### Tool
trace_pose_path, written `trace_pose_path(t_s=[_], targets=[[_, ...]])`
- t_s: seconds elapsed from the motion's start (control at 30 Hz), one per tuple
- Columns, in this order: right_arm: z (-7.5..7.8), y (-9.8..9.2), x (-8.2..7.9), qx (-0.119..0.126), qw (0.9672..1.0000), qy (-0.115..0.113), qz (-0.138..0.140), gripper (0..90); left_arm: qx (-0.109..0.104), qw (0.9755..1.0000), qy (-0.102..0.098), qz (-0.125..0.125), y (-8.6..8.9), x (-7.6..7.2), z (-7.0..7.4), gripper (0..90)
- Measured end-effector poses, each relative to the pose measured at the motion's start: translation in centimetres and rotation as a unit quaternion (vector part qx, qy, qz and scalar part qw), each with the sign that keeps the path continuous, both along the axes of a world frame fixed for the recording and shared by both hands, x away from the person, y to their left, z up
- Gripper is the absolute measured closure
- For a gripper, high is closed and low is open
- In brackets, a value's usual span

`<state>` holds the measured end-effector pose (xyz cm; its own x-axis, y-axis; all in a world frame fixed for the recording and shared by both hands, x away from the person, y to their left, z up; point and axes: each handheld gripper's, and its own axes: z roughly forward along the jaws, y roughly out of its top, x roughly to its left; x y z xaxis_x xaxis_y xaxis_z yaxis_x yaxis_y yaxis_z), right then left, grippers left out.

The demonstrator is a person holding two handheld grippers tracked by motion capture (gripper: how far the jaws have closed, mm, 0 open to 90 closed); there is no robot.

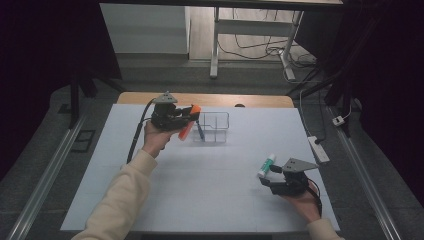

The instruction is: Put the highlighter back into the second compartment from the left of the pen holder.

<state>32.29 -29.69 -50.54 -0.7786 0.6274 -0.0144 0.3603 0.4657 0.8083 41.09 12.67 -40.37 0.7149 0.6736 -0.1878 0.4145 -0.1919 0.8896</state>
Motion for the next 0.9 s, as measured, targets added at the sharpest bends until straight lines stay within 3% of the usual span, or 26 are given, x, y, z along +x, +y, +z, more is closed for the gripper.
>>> trace_pose_path(t_s=[0.33,0.9], targets=[[0.0,0.0,0.0,-0.002,1.0000,0.001,-0.001,34.5,0.010,0.9999,-0.006,0.000,-1.4,1.3,0.3,64.6],[-0.3,-0.1,0.2,-0.009,0.9999,0.006,0.000,34.5,-0.002,1.0000,0.004,-0.006,-2.8,3.4,-0.1,64.6]])
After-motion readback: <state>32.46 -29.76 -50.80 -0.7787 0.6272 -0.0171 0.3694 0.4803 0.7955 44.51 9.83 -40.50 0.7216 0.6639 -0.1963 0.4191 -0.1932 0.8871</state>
